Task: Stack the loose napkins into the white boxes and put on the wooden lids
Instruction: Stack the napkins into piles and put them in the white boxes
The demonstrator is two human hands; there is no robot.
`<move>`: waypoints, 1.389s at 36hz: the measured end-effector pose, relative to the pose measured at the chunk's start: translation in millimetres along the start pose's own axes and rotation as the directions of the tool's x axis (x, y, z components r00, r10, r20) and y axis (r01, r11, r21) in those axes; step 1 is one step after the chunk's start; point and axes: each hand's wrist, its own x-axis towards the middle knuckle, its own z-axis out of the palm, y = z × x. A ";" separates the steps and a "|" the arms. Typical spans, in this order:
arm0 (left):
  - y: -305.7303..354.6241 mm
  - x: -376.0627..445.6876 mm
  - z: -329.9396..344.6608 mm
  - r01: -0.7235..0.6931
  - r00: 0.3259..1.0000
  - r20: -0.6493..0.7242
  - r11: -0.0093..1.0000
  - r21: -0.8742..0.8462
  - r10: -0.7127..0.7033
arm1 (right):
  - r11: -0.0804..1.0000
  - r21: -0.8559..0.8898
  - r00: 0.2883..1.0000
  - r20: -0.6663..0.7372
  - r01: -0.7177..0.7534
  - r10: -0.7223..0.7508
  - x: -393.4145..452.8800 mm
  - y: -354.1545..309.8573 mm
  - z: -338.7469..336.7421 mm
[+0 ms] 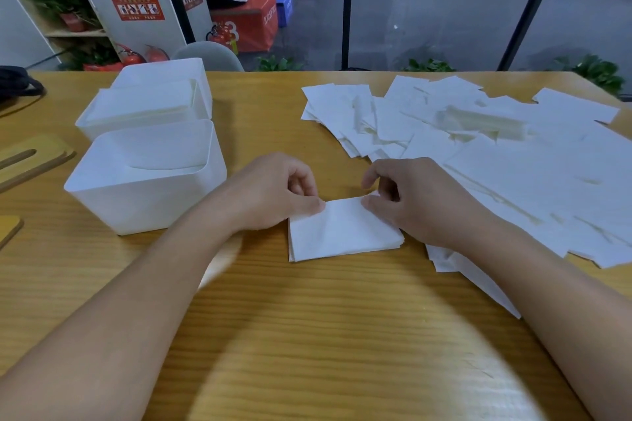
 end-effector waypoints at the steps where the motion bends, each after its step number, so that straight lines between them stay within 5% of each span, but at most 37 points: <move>1: -1.1 0.7 0.5 -0.004 1.000 -0.012 1.000 0.000 0.004 | 0.999 -0.032 1.000 -0.027 0.007 -0.008 0.6 0.1 -0.1; 5: -3.2 2.7 5.1 -0.047 0.999 -0.024 0.999 -0.019 0.046 | 0.989 -0.143 0.993 -0.105 0.031 -0.047 5.0 3.3 1.5; 22: -9.2 7.9 6.2 -0.155 0.987 -0.041 0.987 -0.052 0.153 | 0.900 -0.435 1.000 0.018 0.005 0.003 27.4 3.8 16.6; 30: -9.0 10.1 11.1 -0.192 0.967 -0.175 0.981 -0.021 0.185 | 0.980 -0.195 0.999 -0.013 0.039 -0.043 12.1 -9.2 0.1; 38: 4.2 6.2 12.3 -0.160 0.962 -0.262 0.932 -0.325 0.074 | 0.950 0.247 0.981 -0.016 0.191 -0.193 -11.7 -44.6 0.4; 44: 0.8 6.1 8.8 -0.103 0.937 -0.350 0.960 -0.260 0.005 | 0.920 0.284 0.951 0.071 0.269 -0.300 -18.0 -53.9 5.8; 50: 4.5 3.8 4.0 -0.167 0.926 -0.373 0.951 -0.262 0.060 | 0.922 0.321 0.971 -0.174 0.215 -0.165 -10.4 -40.1 -0.1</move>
